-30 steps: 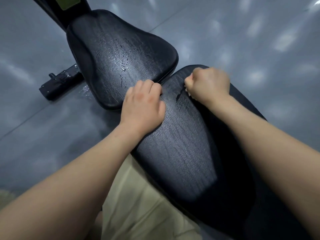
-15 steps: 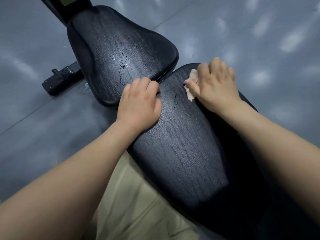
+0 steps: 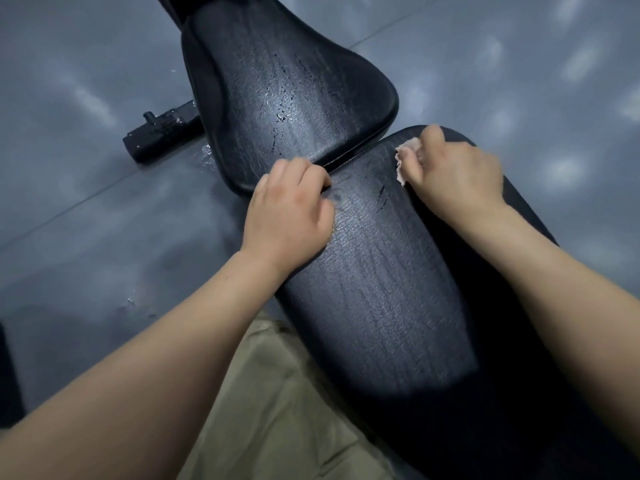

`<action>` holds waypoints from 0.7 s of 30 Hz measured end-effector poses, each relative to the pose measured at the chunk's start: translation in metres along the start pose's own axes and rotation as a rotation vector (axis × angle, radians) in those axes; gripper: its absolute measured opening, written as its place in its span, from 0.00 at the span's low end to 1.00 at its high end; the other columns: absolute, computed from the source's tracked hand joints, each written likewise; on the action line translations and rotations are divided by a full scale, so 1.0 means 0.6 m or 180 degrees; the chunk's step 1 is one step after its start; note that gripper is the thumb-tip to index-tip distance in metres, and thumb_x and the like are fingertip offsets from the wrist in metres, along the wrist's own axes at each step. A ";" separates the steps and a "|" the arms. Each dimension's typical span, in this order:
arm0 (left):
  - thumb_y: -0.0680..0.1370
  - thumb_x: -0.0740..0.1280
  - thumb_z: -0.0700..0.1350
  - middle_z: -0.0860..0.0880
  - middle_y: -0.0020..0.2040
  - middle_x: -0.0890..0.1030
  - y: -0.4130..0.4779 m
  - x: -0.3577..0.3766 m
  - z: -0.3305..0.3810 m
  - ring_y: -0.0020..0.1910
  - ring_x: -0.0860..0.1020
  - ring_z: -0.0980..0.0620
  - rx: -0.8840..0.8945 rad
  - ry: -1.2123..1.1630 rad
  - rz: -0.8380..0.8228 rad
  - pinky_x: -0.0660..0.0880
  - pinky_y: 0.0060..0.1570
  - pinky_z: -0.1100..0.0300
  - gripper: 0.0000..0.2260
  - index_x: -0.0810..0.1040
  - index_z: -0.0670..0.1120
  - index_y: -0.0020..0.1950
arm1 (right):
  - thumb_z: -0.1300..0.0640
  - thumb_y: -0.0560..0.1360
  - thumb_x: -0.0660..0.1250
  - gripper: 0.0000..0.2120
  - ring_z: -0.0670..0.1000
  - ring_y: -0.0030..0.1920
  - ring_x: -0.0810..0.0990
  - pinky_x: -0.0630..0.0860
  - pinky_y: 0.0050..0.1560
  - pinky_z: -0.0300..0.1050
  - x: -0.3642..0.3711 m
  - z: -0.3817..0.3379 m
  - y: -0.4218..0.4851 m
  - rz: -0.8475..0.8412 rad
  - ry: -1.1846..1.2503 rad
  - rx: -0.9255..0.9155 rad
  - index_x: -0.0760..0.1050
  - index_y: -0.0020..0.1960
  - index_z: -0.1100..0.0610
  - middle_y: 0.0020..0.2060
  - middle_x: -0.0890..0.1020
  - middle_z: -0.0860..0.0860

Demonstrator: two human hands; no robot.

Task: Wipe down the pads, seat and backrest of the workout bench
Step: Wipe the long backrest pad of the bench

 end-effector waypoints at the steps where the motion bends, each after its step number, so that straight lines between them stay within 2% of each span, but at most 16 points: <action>1: 0.73 0.60 0.45 0.45 0.47 0.77 -0.001 -0.001 -0.003 0.49 0.74 0.41 -0.0090 0.0025 0.0035 0.72 0.49 0.45 0.10 0.78 0.44 0.49 | 0.40 0.82 0.53 0.21 0.68 0.48 0.81 0.68 0.40 0.53 0.001 -0.002 0.004 0.0000 -0.0021 0.0025 0.70 0.56 0.58 0.46 0.83 0.64; 7: 0.72 0.59 0.45 0.45 0.43 0.77 0.001 0.003 -0.007 0.46 0.74 0.40 -0.0195 0.0016 0.0116 0.72 0.47 0.44 0.09 0.77 0.44 0.46 | 0.44 0.82 0.54 0.20 0.69 0.48 0.80 0.68 0.41 0.52 -0.006 -0.030 0.006 -0.0165 -0.0027 -0.0075 0.74 0.51 0.59 0.46 0.82 0.66; 11: 0.72 0.59 0.42 0.43 0.40 0.77 -0.004 -0.002 -0.023 0.44 0.74 0.39 -0.0395 -0.0136 0.0326 0.73 0.45 0.44 0.08 0.76 0.43 0.42 | 0.43 0.79 0.55 0.18 0.66 0.48 0.81 0.65 0.39 0.49 -0.017 -0.110 -0.047 -0.0477 -0.0083 -0.0705 0.76 0.51 0.56 0.46 0.83 0.62; 15: 0.72 0.56 0.43 0.43 0.39 0.78 -0.005 -0.008 -0.029 0.44 0.74 0.39 -0.0683 -0.0173 0.0377 0.73 0.45 0.44 0.10 0.76 0.44 0.39 | 0.42 0.77 0.57 0.17 0.63 0.44 0.83 0.66 0.38 0.48 -0.025 -0.152 -0.104 -0.0692 -0.0101 -0.1248 0.75 0.48 0.54 0.42 0.84 0.58; 17: 0.72 0.55 0.45 0.43 0.39 0.79 -0.004 -0.007 -0.029 0.44 0.74 0.39 -0.0761 -0.0173 0.0340 0.73 0.46 0.45 0.11 0.76 0.44 0.40 | 0.41 0.77 0.57 0.16 0.63 0.45 0.83 0.67 0.38 0.48 -0.024 -0.129 -0.095 -0.0737 -0.0111 -0.1137 0.74 0.48 0.53 0.43 0.84 0.58; 21: 0.72 0.53 0.47 0.43 0.41 0.80 -0.007 -0.007 -0.029 0.46 0.75 0.38 -0.0894 -0.0052 0.0315 0.73 0.46 0.45 0.13 0.77 0.44 0.41 | 0.43 0.77 0.59 0.16 0.66 0.49 0.81 0.67 0.41 0.49 -0.022 -0.034 -0.038 -0.0484 -0.0227 -0.0414 0.76 0.48 0.55 0.46 0.83 0.62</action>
Point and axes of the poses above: each hand's wrist, its own y-axis towards the middle knuckle, its own x-axis out of the palm, z = x × y, the point moved 5 cm from there along y, towards the middle knuckle
